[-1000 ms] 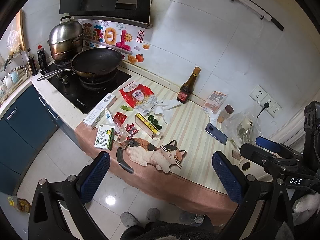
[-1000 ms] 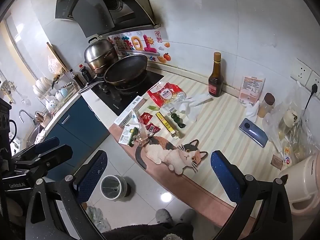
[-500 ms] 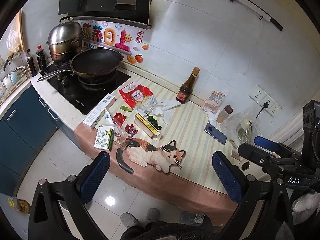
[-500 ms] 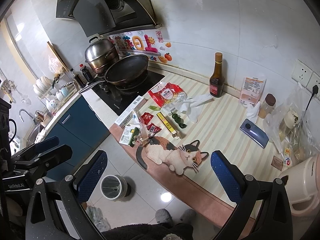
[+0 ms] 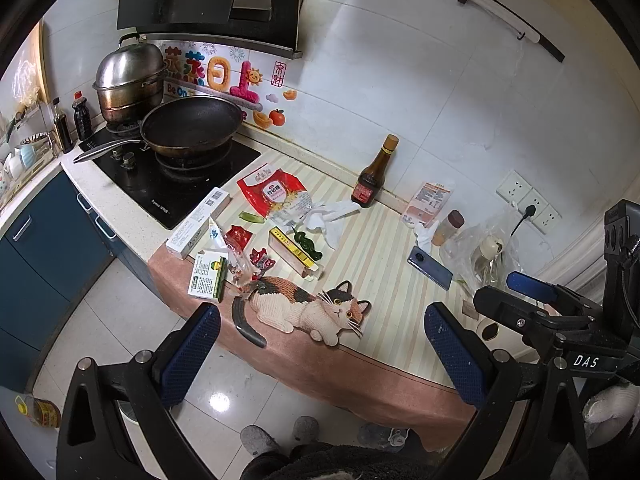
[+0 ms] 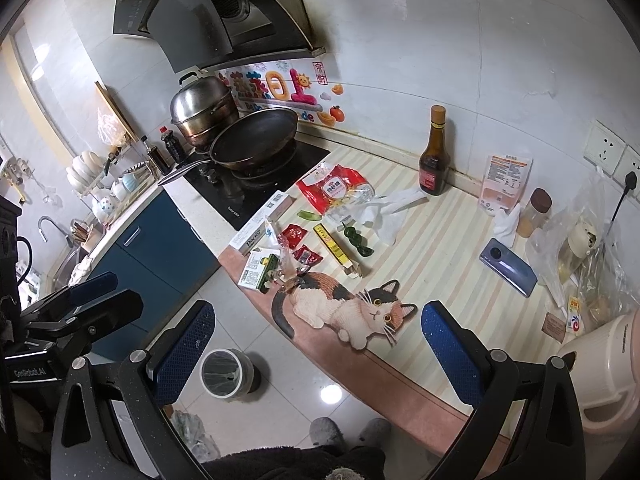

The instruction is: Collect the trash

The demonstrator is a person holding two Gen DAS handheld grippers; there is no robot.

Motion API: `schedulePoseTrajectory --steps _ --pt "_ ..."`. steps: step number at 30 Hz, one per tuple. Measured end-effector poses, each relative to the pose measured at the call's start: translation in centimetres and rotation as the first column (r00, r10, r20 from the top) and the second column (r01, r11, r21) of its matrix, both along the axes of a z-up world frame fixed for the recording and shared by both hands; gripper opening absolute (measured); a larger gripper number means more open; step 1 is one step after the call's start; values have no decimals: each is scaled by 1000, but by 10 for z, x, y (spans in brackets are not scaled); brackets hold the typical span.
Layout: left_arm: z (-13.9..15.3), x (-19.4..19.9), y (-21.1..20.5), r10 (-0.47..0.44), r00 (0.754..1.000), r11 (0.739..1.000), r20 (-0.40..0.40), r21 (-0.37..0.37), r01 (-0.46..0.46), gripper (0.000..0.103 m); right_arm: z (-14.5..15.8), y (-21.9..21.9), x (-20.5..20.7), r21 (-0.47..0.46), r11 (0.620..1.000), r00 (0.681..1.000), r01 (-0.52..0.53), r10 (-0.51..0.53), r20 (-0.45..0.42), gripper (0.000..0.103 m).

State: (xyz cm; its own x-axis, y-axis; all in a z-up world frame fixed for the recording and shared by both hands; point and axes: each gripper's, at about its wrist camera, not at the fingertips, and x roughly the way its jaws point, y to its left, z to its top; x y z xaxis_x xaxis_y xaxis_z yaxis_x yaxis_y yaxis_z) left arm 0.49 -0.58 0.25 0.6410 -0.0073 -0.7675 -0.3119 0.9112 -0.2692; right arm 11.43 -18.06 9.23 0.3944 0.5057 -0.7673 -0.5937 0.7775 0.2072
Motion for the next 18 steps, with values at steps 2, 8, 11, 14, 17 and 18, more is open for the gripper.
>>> schedulePoseTrajectory --steps 2,8,11,14,17,18 --pt "1 1 -1 1 1000 1000 0 2 -1 103 0 0 0 0 1000 1000 1 -1 -1 103" --pt "3 7 -2 1 1000 1000 0 1 -1 103 0 1 0 0 1000 1000 1 -1 0 103" --pt "4 11 -4 1 1000 1000 1 0 -1 103 -1 1 0 0 1000 1000 1 -1 1 103" --pt "5 11 -4 1 1000 1000 2 1 -1 103 -1 2 -1 -1 1000 1000 0 0 1 103" --pt "4 10 -4 -1 1000 1000 2 -1 1 103 -3 0 1 0 1000 1000 1 -1 1 103" --pt "3 7 -2 0 1000 1000 2 0 0 103 -3 0 1 0 1000 1000 0 0 1 103"
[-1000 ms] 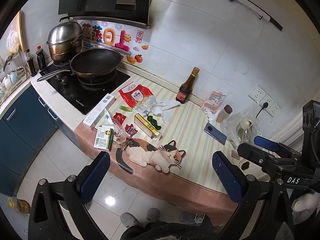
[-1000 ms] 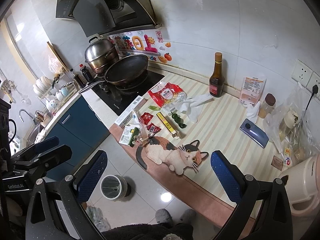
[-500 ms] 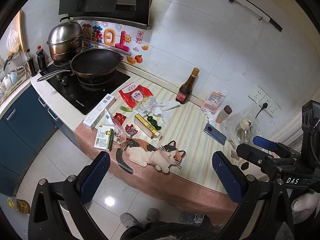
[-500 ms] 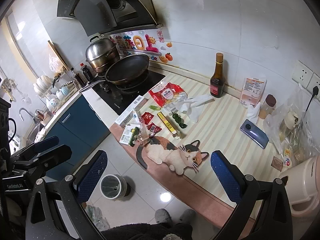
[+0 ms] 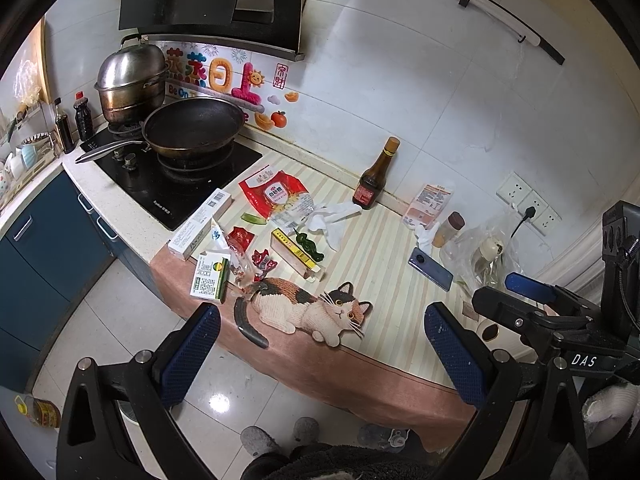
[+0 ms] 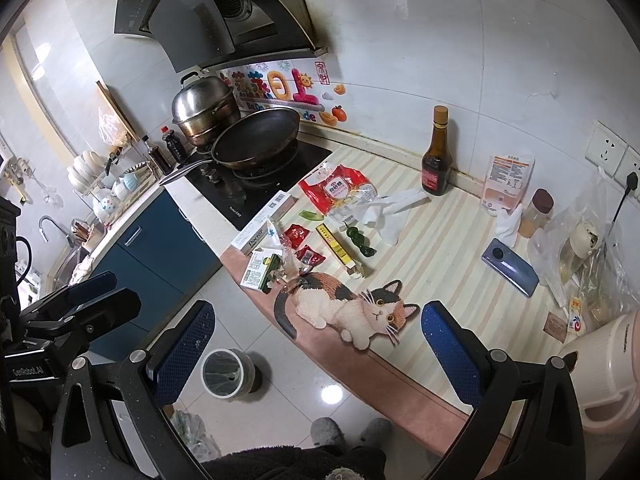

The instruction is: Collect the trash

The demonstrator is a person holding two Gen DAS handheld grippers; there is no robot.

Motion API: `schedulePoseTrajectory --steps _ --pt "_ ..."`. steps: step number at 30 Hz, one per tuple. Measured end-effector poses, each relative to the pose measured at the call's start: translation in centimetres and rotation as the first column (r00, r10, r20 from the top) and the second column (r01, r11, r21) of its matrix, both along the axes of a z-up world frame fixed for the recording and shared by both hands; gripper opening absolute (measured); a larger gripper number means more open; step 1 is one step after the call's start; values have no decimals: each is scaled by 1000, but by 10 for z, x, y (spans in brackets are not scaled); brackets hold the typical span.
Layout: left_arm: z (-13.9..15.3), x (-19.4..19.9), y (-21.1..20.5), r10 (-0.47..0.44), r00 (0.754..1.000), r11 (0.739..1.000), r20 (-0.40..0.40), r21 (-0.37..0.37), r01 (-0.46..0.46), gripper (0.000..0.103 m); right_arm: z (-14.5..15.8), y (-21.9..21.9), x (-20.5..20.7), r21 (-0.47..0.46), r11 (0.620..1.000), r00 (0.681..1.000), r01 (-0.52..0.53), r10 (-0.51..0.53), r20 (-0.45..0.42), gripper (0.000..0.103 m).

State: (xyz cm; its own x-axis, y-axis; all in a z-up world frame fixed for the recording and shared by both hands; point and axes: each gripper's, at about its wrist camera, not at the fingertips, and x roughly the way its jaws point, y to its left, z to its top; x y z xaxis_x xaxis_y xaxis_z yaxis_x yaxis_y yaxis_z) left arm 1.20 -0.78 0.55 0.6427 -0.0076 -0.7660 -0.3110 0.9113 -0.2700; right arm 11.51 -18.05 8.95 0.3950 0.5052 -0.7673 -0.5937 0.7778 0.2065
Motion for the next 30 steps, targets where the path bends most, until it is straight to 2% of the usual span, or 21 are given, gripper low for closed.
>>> schedulePoseTrajectory --steps 16,18,20,22,24,26,28,30 --pt "4 5 -1 2 1000 1000 -2 1 -2 103 0 11 -6 -1 1000 1000 0 0 -1 103" --pt "3 7 0 14 1000 1000 -7 18 -14 103 0 8 -2 0 1000 1000 7 -7 -3 103" --pt "1 5 11 50 998 996 -23 75 -49 103 4 16 -5 1 1000 1000 12 -12 -5 103" --pt "-10 5 23 117 992 980 -45 165 -108 103 1 20 -5 1 999 999 33 -33 -13 103" --pt "-18 15 35 188 980 952 -65 259 -166 103 -7 28 -1 -8 997 997 71 -71 -22 103" --pt "-36 29 53 277 957 903 -87 365 -228 103 -30 42 9 -30 994 994 107 -108 -23 103" --pt "-60 41 77 349 930 868 -116 414 -274 103 -44 53 24 -63 988 990 138 -138 -5 103" --pt "-86 49 107 400 903 857 -158 414 -307 103 -65 71 44 -116 982 989 150 -151 5 103"
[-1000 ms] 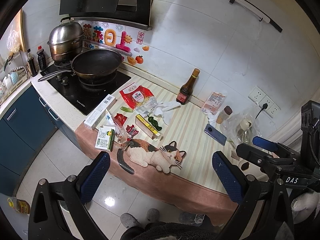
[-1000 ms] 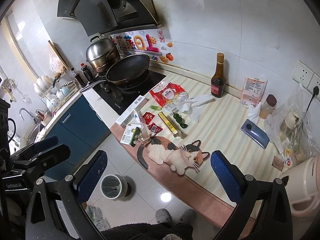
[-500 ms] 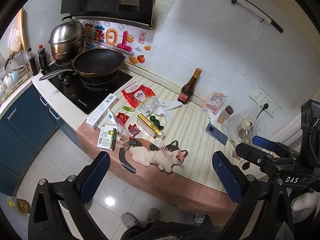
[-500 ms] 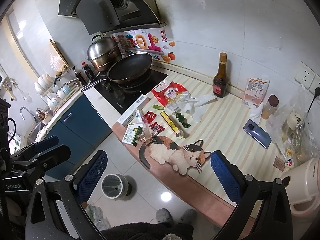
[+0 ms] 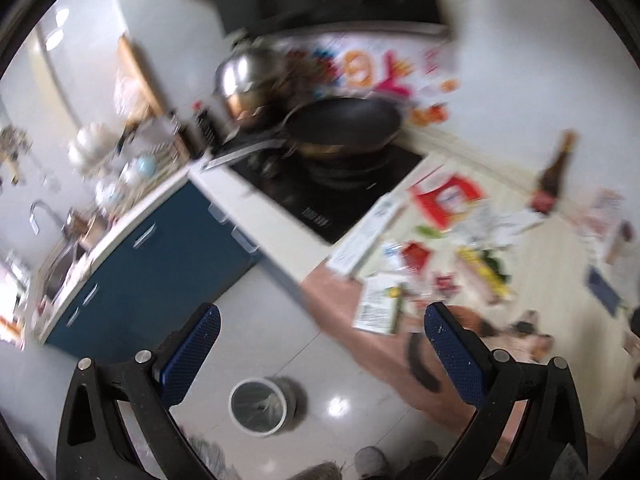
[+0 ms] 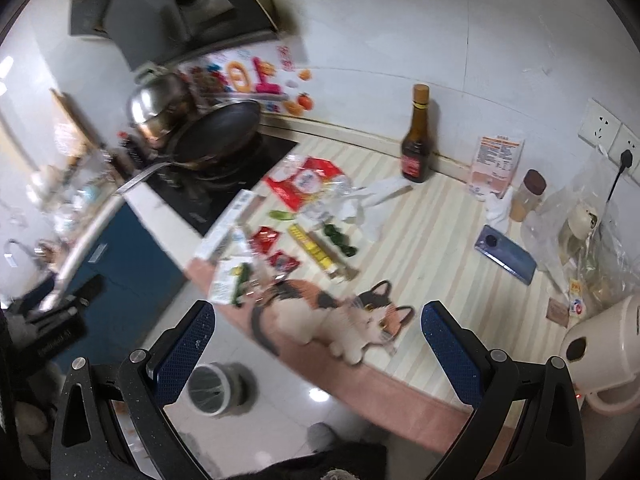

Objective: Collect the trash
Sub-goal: 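Grasp the white medicine box with the left tool while the right tool grasps the yellow strip box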

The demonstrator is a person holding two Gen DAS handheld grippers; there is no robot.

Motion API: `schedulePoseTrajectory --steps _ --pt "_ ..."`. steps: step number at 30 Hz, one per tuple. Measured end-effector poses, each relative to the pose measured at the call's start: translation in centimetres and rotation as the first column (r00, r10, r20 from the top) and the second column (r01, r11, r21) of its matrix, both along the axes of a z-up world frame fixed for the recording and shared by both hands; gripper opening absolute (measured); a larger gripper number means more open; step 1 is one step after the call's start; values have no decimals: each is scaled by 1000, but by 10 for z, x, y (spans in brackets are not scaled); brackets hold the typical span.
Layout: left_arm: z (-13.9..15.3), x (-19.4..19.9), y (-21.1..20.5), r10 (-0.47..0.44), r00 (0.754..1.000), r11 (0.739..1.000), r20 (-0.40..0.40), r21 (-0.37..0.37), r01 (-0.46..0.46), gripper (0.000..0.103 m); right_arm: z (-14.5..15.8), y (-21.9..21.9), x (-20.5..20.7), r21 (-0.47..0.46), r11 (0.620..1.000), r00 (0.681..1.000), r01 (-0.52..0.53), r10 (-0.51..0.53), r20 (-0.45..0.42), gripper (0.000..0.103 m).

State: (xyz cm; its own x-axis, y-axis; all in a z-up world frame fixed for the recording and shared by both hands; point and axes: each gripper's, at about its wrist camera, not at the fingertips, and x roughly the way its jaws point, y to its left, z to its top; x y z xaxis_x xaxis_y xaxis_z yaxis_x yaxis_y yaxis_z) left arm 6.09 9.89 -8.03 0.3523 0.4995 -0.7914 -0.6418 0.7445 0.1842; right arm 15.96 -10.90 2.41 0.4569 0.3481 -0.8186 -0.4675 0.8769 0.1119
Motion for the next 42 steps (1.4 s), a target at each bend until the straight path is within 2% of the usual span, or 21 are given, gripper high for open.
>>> schedulePoseTrajectory --steps 4,6,8,13,15,17,18,21,22,26,28,32,35,38,39,40,41,42 --pt "-61 23 50 97 989 992 -108 -75 -105 103 -58 49 49 -116 993 999 -27 22 -36 101" --pt "-91 37 68 116 981 985 -156 -111 -134 103 -93 77 77 -172 984 997 -56 45 -68 93" --pt "-122 51 78 118 968 977 -220 -151 -153 103 -129 103 105 -226 969 992 -97 77 -98 80" --pt "-193 91 89 26 938 949 -345 -286 -132 103 -200 154 146 -315 922 966 -225 169 -193 65" --pt "-221 108 87 -33 926 933 -375 -345 -106 103 -223 170 156 -341 897 951 -281 211 -227 55" --pt "-240 121 85 -79 919 913 -386 -399 -89 102 -238 176 162 -352 885 941 -304 221 -257 35" --pt "-250 126 84 -97 913 903 -396 -420 -87 102 -244 176 165 -354 883 937 -307 216 -274 33" --pt "-261 133 82 -110 912 885 -395 -457 -91 91 -251 173 176 -336 893 932 -298 196 -306 29" --pt "-264 135 80 -116 911 883 -397 -461 -89 83 -252 171 179 -337 894 932 -294 190 -309 28" --pt "-274 138 74 -128 906 873 -404 -480 -91 71 -255 166 189 -351 887 927 -301 186 -325 26" --pt "-276 139 74 -123 911 866 -394 -490 -95 70 -259 165 192 -354 884 923 -307 185 -339 25" --pt "-279 136 73 -103 915 877 -391 -470 -102 69 -263 164 197 -350 883 921 -314 192 -340 25" --pt "-284 131 77 -75 920 872 -384 -473 -126 69 -267 159 197 -339 893 925 -297 181 -334 24" --pt "-280 125 81 -82 934 877 -347 -471 -98 69 -274 154 192 -354 891 938 -283 181 -294 23" --pt "-280 121 84 -70 937 874 -341 -475 -108 69 -278 151 193 -350 896 941 -274 175 -289 23" --pt "-280 121 85 -61 937 871 -343 -477 -118 69 -285 147 197 -334 908 938 -253 147 -314 23" --pt "-281 122 87 -55 936 867 -348 -481 -128 69 -295 142 205 -299 928 918 -223 97 -384 23" --pt "-281 121 90 -45 937 865 -345 -483 -136 68 -295 141 208 -270 941 920 -202 88 -382 22"
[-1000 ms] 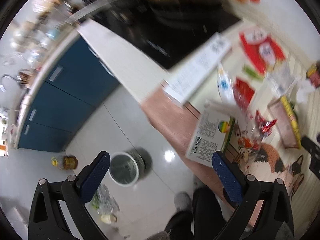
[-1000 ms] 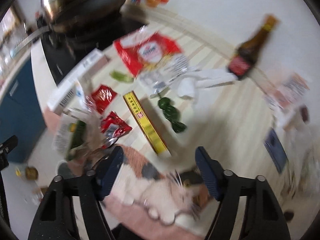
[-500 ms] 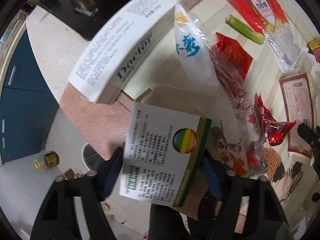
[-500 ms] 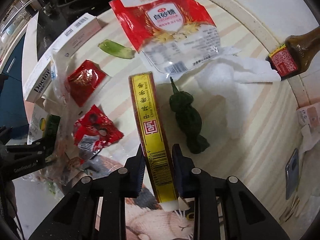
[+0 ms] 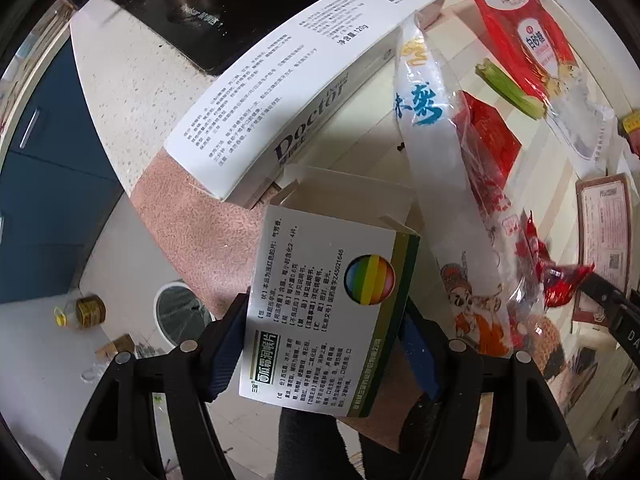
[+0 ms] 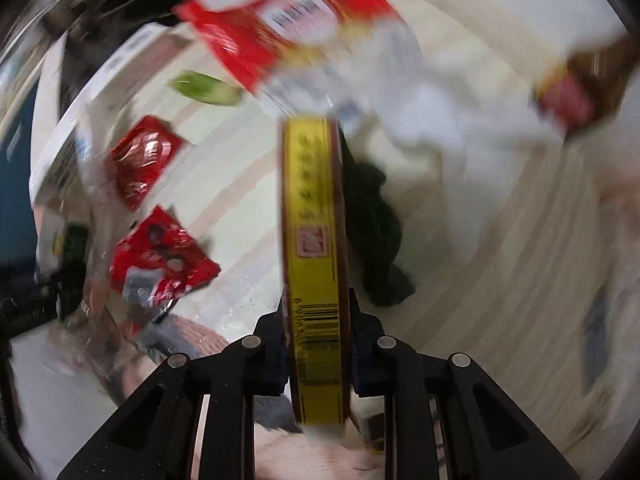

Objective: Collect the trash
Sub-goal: 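Grasp the white medicine box with the left tool while the right tool grasps the yellow strip box, then carry both boxes to the floor bin and open both tools over it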

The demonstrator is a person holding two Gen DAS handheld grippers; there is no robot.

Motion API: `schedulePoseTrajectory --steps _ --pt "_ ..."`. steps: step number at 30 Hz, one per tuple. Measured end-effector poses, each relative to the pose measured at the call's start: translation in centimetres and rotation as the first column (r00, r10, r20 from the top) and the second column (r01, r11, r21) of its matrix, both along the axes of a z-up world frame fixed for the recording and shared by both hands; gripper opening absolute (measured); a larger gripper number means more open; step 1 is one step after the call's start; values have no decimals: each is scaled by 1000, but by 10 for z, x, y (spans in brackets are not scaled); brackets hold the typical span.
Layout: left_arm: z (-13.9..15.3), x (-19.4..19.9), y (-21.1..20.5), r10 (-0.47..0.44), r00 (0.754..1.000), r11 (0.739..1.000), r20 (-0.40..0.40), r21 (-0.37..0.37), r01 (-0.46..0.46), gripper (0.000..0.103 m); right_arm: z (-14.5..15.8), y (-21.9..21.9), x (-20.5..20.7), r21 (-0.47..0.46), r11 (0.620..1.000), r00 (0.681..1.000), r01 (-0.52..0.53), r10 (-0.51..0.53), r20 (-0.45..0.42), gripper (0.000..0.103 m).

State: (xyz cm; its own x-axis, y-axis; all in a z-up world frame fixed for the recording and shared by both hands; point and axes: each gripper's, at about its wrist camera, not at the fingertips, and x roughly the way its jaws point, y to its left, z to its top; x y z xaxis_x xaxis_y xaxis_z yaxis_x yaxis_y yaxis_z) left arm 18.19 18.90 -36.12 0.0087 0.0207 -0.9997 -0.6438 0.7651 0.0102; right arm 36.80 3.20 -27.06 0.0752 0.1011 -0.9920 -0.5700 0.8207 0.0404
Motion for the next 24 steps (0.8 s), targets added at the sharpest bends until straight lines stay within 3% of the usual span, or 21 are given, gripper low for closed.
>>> schedulePoseTrajectory --steps 2,5,10,18,24 --pt "1 8 3 2 999 1000 39 -24 -1 67 -11 4 7 24 1000 999 -2 3 -38 22" --pt "1 16 -7 -42 999 999 21 -3 42 67 -27 5 10 10 999 999 -39 39 -38 22" --pt "8 10 -12 -11 999 1000 30 -6 11 67 -45 -12 19 5 1000 998 -28 28 -57 22" --pt "69 -14 -13 23 995 993 99 109 -34 66 -38 -32 -4 88 996 999 -16 19 -32 22" --pt "118 -38 11 80 976 986 203 126 -107 66 -14 -11 -32 189 981 999 -45 44 6 22"
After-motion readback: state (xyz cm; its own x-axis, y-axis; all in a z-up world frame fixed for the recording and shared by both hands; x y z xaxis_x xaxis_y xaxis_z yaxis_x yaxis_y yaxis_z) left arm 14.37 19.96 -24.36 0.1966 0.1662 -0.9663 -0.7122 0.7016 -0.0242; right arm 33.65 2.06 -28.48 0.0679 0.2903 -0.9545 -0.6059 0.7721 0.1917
